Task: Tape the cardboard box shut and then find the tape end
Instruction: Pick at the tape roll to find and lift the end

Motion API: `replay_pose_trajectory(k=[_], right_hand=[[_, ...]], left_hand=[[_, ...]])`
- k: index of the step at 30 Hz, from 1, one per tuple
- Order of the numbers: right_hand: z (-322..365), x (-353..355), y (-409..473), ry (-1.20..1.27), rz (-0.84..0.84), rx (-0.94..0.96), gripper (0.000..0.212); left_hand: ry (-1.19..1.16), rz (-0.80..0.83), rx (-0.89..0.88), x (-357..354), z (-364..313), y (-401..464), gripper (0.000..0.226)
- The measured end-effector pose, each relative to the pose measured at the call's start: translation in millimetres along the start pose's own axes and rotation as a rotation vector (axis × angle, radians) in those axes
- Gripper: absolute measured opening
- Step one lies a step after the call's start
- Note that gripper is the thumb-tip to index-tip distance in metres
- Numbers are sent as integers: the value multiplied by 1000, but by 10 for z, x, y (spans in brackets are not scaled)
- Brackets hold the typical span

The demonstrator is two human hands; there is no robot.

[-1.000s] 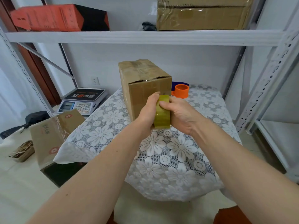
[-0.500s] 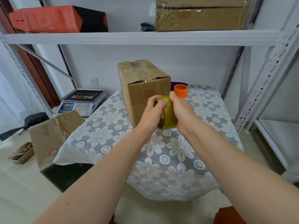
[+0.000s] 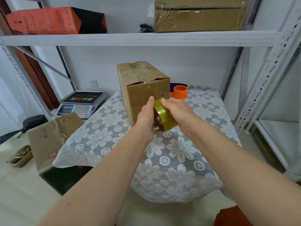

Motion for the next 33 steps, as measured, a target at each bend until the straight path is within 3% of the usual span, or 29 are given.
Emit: replay_pose_trajectory(k=[4,8,16,19,23,27,30,33], right_hand=[[43,131,36,-103,-179,43,40],[100,172,90,-224,-139,102,46],[88,298,129,-243,-162,155,53],[51,381,165,-284,-324,166,42],[37,444,138,-340,-574,206,21],[-122,198,199,-180,-300,10,39],[-150,43,154,-11,-134,-30,25],[-154,48,145,115,-140,7,16]], left_hand=[[193,140,-89,5,-42,-48,49],[228,390,-121,-14,-89,-110,71],[415,488,-134,1,-126,-183,28],[299,444,-137,4,-98,-156,13],[-83,161,-129,78,-39,-17,9],[-138,178,-158,1,-6,-38,14],[-115,256,-138,-98,25,-105,26],[-36,338,-153,-131,18,-141,32]])
Point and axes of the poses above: each hand's wrist, its own y-axis towards the middle knuckle, its own x-axis out of the back of the hand, z = x × y, the point moved 5 cm from there along y, towards the middle knuckle, and after that the axes turned 10 degrees about x, right-handed, at the moved point
